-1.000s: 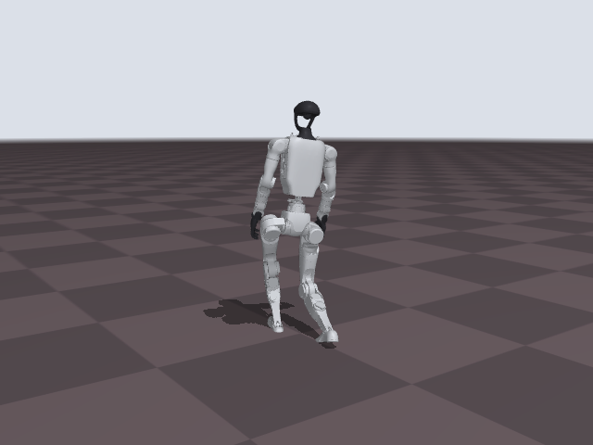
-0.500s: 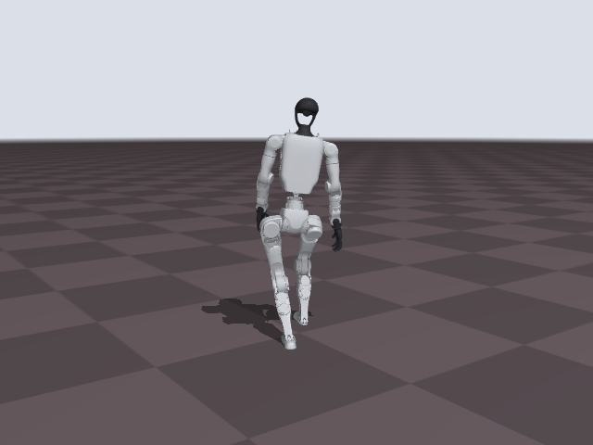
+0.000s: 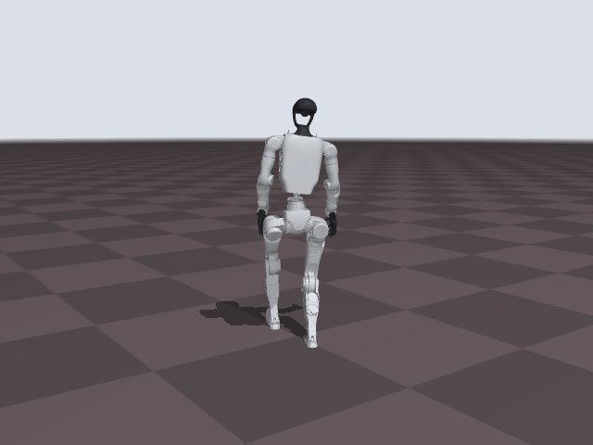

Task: Walk

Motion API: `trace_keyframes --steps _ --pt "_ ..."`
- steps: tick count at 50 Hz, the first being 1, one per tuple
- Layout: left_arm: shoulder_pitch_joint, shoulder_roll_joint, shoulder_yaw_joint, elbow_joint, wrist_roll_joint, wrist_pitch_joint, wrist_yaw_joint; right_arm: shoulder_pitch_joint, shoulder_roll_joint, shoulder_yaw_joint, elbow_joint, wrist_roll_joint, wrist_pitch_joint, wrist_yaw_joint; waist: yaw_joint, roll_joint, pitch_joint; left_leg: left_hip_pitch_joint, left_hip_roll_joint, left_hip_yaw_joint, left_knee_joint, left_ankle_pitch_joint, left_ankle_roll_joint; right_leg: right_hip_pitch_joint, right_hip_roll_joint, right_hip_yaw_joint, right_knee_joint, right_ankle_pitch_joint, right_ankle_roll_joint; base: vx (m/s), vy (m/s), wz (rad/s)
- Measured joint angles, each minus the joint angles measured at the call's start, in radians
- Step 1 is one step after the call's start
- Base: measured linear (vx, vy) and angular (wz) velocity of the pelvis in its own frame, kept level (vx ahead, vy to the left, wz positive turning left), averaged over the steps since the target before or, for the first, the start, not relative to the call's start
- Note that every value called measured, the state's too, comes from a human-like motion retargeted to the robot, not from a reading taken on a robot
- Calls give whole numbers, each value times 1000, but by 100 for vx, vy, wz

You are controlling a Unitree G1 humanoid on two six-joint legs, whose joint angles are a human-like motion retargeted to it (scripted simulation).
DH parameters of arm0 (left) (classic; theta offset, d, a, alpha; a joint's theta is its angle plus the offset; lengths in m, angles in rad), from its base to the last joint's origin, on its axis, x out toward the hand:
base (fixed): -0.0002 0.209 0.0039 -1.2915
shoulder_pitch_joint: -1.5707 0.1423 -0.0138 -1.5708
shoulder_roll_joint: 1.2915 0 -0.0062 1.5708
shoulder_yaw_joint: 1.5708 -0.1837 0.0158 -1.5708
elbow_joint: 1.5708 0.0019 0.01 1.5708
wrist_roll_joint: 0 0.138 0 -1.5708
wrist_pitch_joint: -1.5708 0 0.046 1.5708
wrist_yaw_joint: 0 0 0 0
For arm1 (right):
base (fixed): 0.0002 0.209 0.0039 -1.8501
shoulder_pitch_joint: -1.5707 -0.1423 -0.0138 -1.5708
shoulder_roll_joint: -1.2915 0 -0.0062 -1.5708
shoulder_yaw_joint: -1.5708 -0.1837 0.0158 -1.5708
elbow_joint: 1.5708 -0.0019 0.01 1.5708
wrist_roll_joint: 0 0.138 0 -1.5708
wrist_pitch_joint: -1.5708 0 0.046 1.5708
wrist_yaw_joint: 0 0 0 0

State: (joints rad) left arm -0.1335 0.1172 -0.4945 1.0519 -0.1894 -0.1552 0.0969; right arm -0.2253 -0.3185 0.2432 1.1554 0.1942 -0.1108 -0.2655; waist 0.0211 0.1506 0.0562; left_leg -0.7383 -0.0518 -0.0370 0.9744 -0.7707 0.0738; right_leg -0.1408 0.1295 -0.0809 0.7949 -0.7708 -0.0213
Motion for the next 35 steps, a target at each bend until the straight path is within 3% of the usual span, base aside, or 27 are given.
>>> trace_keyframes --steps 5,9,10,13,15,17,20,25,31,35 --pt "34 -5 -11 46 28 7 -12 26 26 4 -7 -1 5 20 -3 -25 -5 27 -71 0 9 50 18 71 -36 33 88 -34 19 3 3 -9" --pt "47 -1 -15 85 42 16 -14 88 43 10 51 -15 17 60 -18 -123 -14 86 -209 49 62 110 66 105 -161 74 292 -11 100 7 6 14" --pt "48 1 -14 92 46 19 -12 104 44 12 67 -17 21 72 -24 -152 -20 102 -251 62 61 114 82 104 -200 85 355 19 130 4 6 23" --pt "46 13 -7 95 59 29 1 145 54 19 107 -21 32 104 -48 -229 -36 163 -362 82 7 112 128 33 -307 121 584 243 232 -2 6 13" --pt "37 26 1 86 69 32 15 160 59 21 120 -31 38 110 -65 -256 -40 206 -406 82 -29 97 151 -49 -369 132 736 370 259 -2 5 -10" --pt "21 38 7 76 72 33 34 165 61 20 123 -46 40 101 -80 -259 -39 256 -419 70 -60 78 160 -144 -428 128 846 385 227 -1 6 -30" --pt "-6 47 15 65 68 35 66 168 62 22 118 -66 37 74 -101 -240 -30 335 -406 49 -92 44 157 -289 -491 110 921 281 146 1 5 -41" --pt "-46 38 26 49 52 28 108 173 63 26 101 -69 35 36 -124 -197 -18 453 -363 16 -148 -2 143 -493 -488 54 743 120 88 3 0 -33" --pt "-75 26 13 29 55 -7 105 180 66 15 90 -53 35 18 -102 -152 -42 542 -289 -20 -225 -23 132 -627 -308 59 286 87 141 3 -1 -41" --pt "-76 8 -7 26 75 -18 93 188 66 12 97 -46 33 25 -83 -141 -58 586 -267 -41 -230 -44 125 -640 -228 87 164 103 150 3 0 -28"
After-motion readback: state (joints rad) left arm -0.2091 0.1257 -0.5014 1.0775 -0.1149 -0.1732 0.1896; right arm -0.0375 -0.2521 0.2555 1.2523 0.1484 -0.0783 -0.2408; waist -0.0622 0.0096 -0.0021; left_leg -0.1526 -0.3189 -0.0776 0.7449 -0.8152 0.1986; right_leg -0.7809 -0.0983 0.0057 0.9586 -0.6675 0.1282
